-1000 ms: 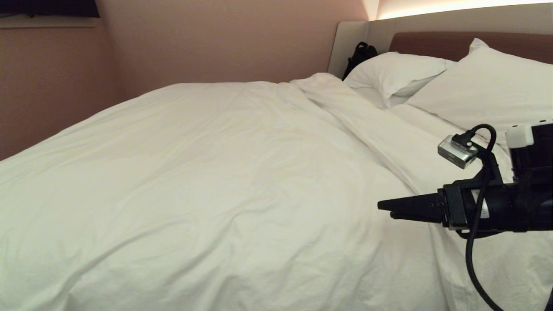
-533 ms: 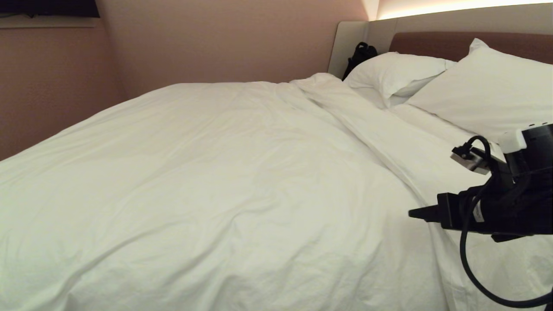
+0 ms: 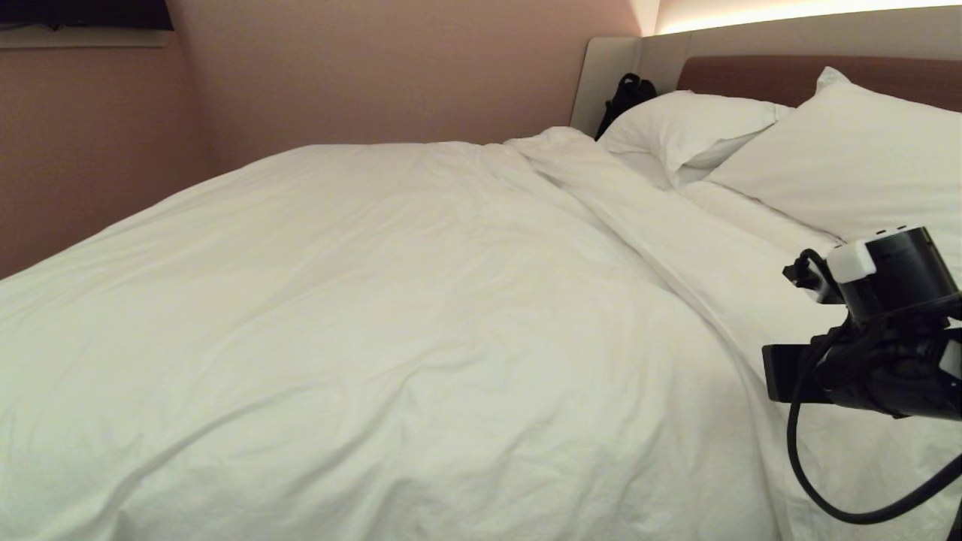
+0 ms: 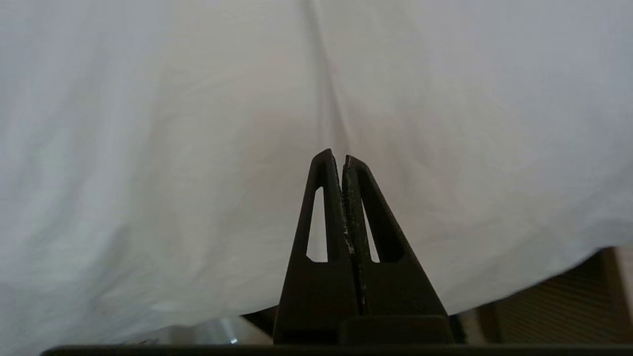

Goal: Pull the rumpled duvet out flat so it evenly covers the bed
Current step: Flatten the corners of the folded blanket

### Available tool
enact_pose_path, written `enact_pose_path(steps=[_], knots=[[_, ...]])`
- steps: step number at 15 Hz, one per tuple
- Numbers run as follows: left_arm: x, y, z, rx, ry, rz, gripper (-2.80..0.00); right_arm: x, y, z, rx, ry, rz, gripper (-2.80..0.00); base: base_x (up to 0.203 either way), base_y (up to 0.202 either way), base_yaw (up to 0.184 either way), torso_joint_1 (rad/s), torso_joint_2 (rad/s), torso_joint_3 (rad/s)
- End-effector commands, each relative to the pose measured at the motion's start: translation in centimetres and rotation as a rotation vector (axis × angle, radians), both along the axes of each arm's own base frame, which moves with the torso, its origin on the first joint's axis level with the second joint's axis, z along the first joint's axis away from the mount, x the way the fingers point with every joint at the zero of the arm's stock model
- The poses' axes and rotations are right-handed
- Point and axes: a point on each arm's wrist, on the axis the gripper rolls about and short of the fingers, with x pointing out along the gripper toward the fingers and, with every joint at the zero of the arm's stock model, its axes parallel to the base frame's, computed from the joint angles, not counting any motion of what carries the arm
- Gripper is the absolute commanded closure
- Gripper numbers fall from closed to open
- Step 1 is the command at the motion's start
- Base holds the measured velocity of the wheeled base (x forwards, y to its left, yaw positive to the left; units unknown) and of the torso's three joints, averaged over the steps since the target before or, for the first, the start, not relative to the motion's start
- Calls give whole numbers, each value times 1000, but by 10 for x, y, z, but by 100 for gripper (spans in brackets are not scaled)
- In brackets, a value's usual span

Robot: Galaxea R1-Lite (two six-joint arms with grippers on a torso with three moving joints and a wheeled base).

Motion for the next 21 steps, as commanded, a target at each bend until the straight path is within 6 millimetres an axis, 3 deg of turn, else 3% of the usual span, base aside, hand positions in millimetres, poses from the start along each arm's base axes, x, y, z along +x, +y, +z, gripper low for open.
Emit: enact_pose_path(steps=[1, 2, 3, 13, 19, 21], knots=[[0, 0, 0, 0, 0, 0, 0, 0, -2, -2, -308, -83, -306, 0, 0, 0, 0, 0, 0, 0], [0, 0, 0, -1, 0, 1, 0, 1, 1, -5, -333, -78, -312, 0, 0, 0, 0, 0, 0, 0], [0, 0, 0, -1, 0, 1, 0, 1, 5, -8, -348, -71, -303, -280, 0, 0, 0, 0, 0, 0], [0, 0, 0, 0, 0, 0, 0, 28, 40, -59, -458, 52, -218, -280, 0, 0, 0, 0, 0, 0], [0, 0, 0, -1, 0, 1, 0, 49, 50, -84, -479, 86, -221, -280, 0, 0, 0, 0, 0, 0], [0, 0, 0, 1, 0, 0, 0, 55, 43, -89, -516, 88, -269, -280, 0, 0, 0, 0, 0, 0]])
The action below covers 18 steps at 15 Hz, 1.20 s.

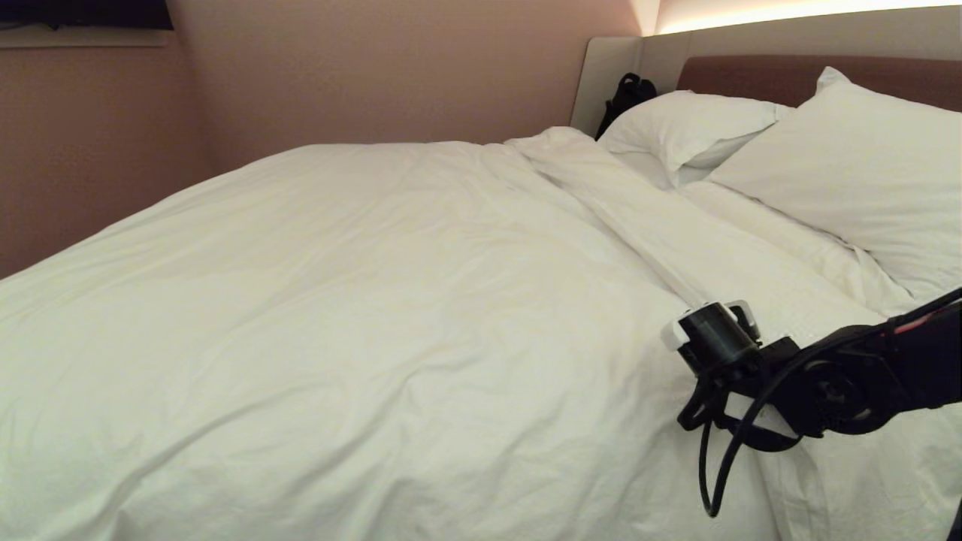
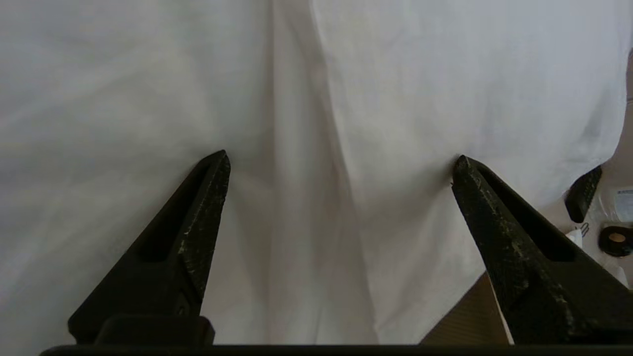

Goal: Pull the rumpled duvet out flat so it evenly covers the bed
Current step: Flatten the corners of the folded blanket

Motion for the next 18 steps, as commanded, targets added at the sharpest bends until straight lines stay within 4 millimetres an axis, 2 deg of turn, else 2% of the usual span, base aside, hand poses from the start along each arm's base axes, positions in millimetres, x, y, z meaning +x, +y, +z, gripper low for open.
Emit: enact_pose_path(steps=[1, 6, 12, 13, 18], knots=[[0, 0, 0, 1, 0, 0, 0, 7, -5, -7, -57, -1, -53, -280, 0, 0, 0, 0, 0, 0], [0, 0, 0, 0, 0, 0, 0, 17, -16, 1, -120, -44, -135, -280, 0, 0, 0, 0, 0, 0], [0, 0, 0, 1, 0, 0, 0, 31, -35, -5, -146, -24, -207, -280, 0, 0, 0, 0, 0, 0], [0, 0, 0, 0, 0, 0, 0, 31, -35, -4, -144, -26, -206, 0, 0, 0, 0, 0, 0, 0], [0, 0, 0, 0, 0, 0, 0, 31, -31, 4, -124, -53, -193, 0, 0, 0, 0, 0, 0, 0]])
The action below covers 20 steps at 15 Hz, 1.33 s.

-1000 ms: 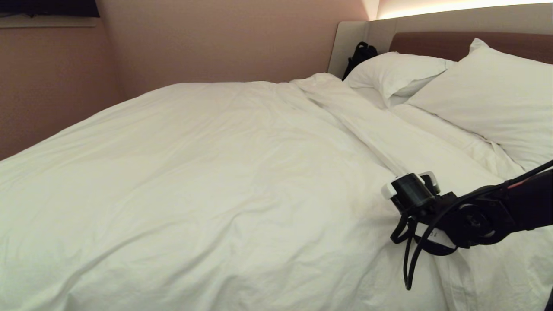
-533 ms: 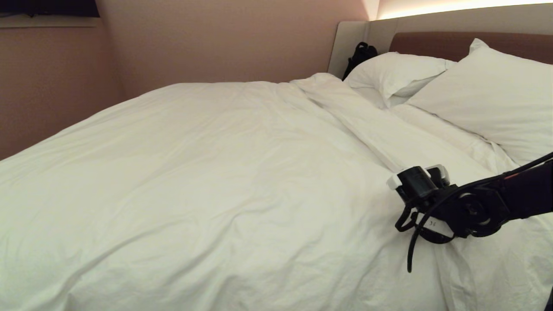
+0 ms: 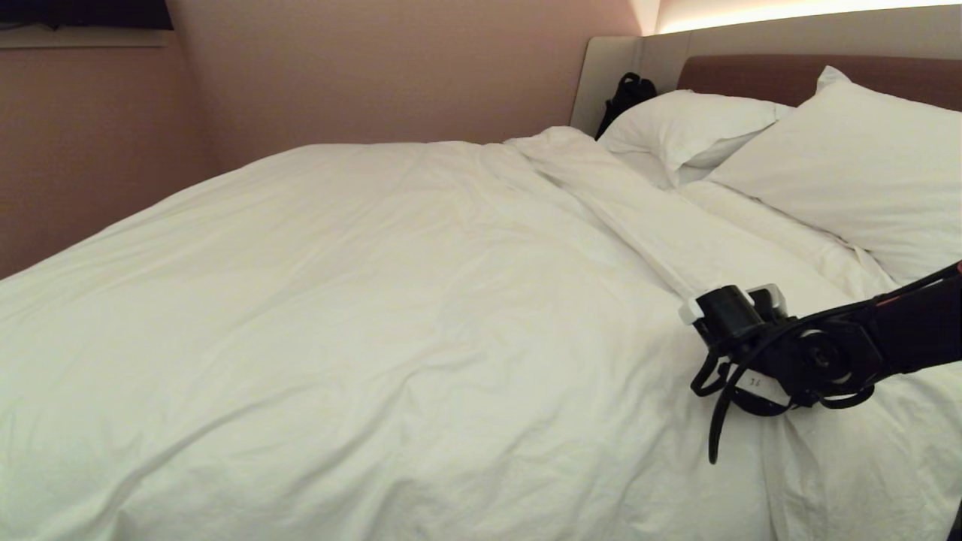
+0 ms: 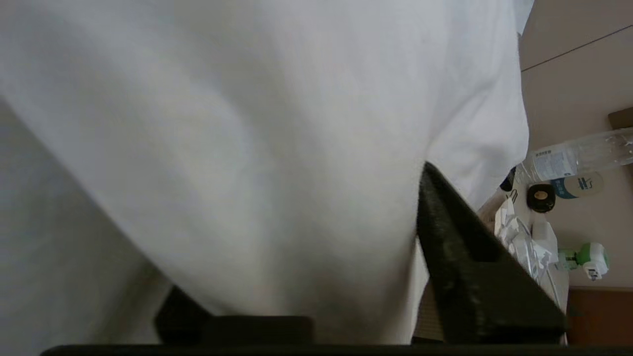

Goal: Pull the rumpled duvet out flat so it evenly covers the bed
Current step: Flatten the corners of the folded blanket

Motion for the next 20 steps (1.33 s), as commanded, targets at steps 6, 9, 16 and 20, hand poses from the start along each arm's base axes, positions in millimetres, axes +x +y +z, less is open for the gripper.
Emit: enact_pose_path(steps=[6, 9, 16, 20], knots=[[0, 0, 0, 1, 0, 1, 0, -7, 5, 40, 33, -106, 29, 0, 0, 0, 0, 0, 0, 0], [0, 0, 0, 0, 0, 1, 0, -16, 15, 82, 92, -179, 92, 0, 0, 0, 0, 0, 0, 0], [0, 0, 0, 1, 0, 1, 0, -38, 42, 129, 234, -216, 278, 0, 0, 0, 0, 0, 0, 0], [0, 0, 0, 0, 0, 1, 0, -33, 70, 141, 333, -250, 389, 0, 0, 0, 0, 0, 0, 0]])
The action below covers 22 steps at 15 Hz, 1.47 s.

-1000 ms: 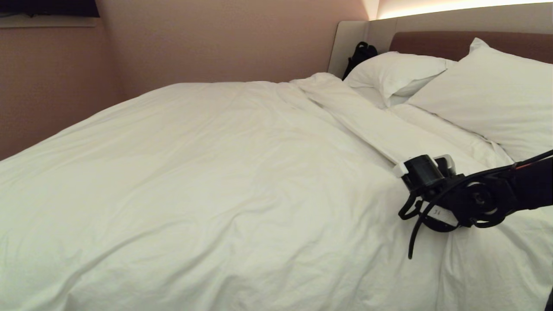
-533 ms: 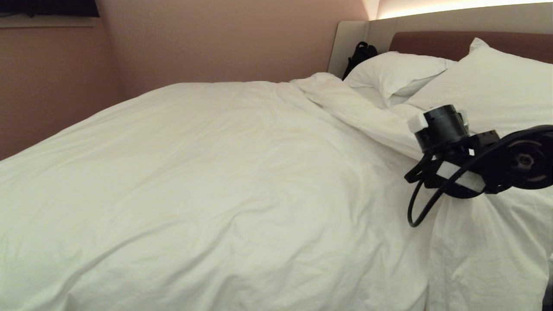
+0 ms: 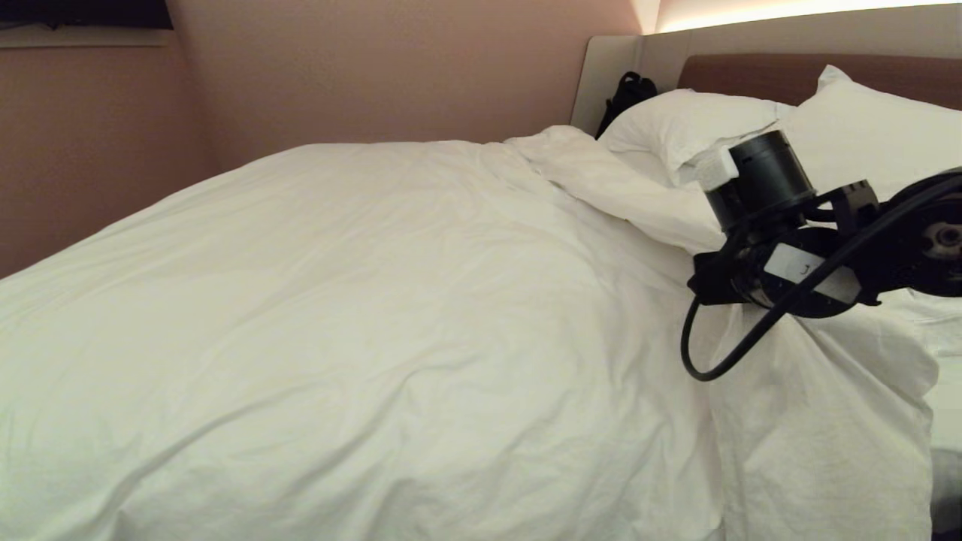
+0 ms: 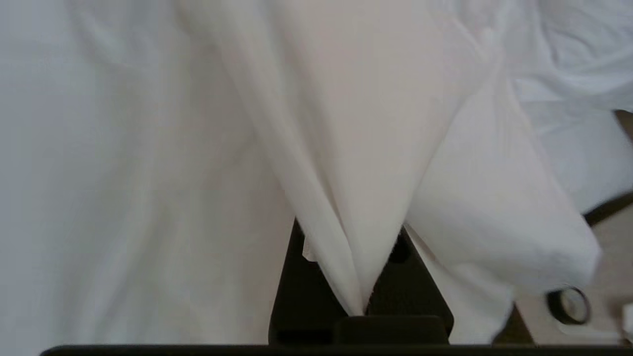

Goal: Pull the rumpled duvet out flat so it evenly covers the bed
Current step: Flatten the corners of the folded blanket

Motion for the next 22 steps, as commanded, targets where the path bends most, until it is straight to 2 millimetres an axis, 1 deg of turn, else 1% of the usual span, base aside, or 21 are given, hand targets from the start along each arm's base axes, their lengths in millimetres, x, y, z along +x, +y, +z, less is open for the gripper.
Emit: enact_pose_path(steps=[1, 3, 4, 7, 9, 10, 12, 14, 15, 16, 17, 19, 21, 22], knots=[[0, 0, 0, -1, 0, 1, 0, 6, 12, 2, 31, -8, 40, 0, 0, 0, 0, 0, 0, 0], [0, 0, 0, 0, 0, 0, 0, 13, 22, 5, 98, -12, 89, 0, 0, 0, 0, 0, 0, 0], [0, 0, 0, -1, 0, 1, 0, 14, 24, 2, 128, 12, 124, 0, 0, 0, 0, 0, 0, 0], [0, 0, 0, 0, 0, 1, 0, 9, 27, -13, 237, 144, 172, 0, 0, 0, 0, 0, 0, 0], [0, 0, 0, -1, 0, 1, 0, 7, 27, -21, 266, 206, 177, 0, 0, 0, 0, 0, 0, 0], [0, 0, 0, -1, 0, 1, 0, 7, 28, -33, 300, 275, 182, 0, 0, 0, 0, 0, 0, 0], [0, 0, 0, -1, 0, 1, 0, 11, 30, -42, 309, 303, 175, 0, 0, 0, 0, 0, 0, 0], [0, 0, 0, 0, 0, 0, 0, 16, 30, -45, 313, 298, 173, 0, 0, 0, 0, 0, 0, 0], [0, 0, 0, -1, 0, 1, 0, 20, 30, -49, 310, 302, 165, 0, 0, 0, 0, 0, 0, 0], [0, 0, 0, 0, 0, 0, 0, 25, 29, -54, 305, 310, 153, -280, 0, 0, 0, 0, 0, 0], [0, 0, 0, -1, 0, 1, 0, 28, 28, -57, 305, 315, 143, -280, 0, 0, 0, 0, 0, 0], [0, 0, 0, -1, 0, 1, 0, 27, 27, -59, 299, 326, 141, -280, 0, 0, 0, 0, 0, 0], [0, 0, 0, 1, 0, 0, 0, 22, 27, -55, 300, 320, 154, -280, 0, 0, 0, 0, 0, 0], [0, 0, 0, 1, 0, 0, 0, 14, 31, -49, 302, 309, 183, -280, 0, 0, 0, 0, 0, 0]])
